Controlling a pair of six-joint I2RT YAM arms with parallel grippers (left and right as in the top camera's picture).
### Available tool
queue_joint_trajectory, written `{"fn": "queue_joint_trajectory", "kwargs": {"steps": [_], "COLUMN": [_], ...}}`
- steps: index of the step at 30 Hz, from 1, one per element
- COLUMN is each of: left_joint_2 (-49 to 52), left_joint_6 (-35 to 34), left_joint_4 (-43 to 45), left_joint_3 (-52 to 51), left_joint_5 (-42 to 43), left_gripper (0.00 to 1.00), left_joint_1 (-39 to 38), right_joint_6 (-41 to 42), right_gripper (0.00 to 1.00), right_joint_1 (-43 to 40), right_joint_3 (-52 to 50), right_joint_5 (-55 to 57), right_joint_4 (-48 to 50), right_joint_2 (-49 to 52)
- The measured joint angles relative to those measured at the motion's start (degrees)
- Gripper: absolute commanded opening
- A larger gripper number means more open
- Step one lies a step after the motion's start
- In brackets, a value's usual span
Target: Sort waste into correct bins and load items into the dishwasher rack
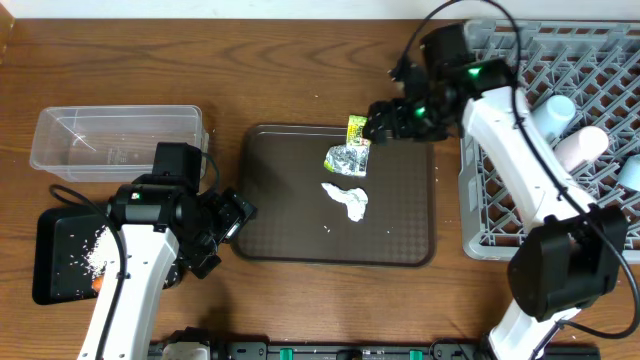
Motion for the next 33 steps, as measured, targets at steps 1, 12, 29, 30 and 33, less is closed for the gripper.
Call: {"fn": "queue_joint_trajectory", "kwargs": {"steps": [1,12,29,30,33], "left_joint_2": [0.0,0.0,0.0,0.0,0.0], "left_joint_6": [0.0,0.0,0.0,0.0,0.0], "left_joint_4": [0.0,0.02,0.02,0.0,0.02], "left_joint_3": [0.0,0.0,0.0,0.0,0.0], "left_joint_5": [0.0,0.0,0.0,0.0,0.0], "left_gripper": [0.98,0.98,0.98,0.98,0.98], "left_joint_1": [0.0,0.0,0.0,0.0,0.0], "right_joint_6": [0.63,8.85,9.62,9.62,9.62], "right_gripper": [0.99,0.99,0.99,0.99,0.99], "right_joint_1": [0.52,8.2,10.62,10.62,10.62], "right_joint_3": [0.0,0.0,0.0,0.0,0.0], "right_joint_5": [0.83,15.32,18.12,18.18,18.38], "right_joint_4": [-0.63,-11.54,-12.66,-12.55,-12.59], "right_joint_2": [-0.22,-3.13,-3.17,-3.17,-3.17]}}
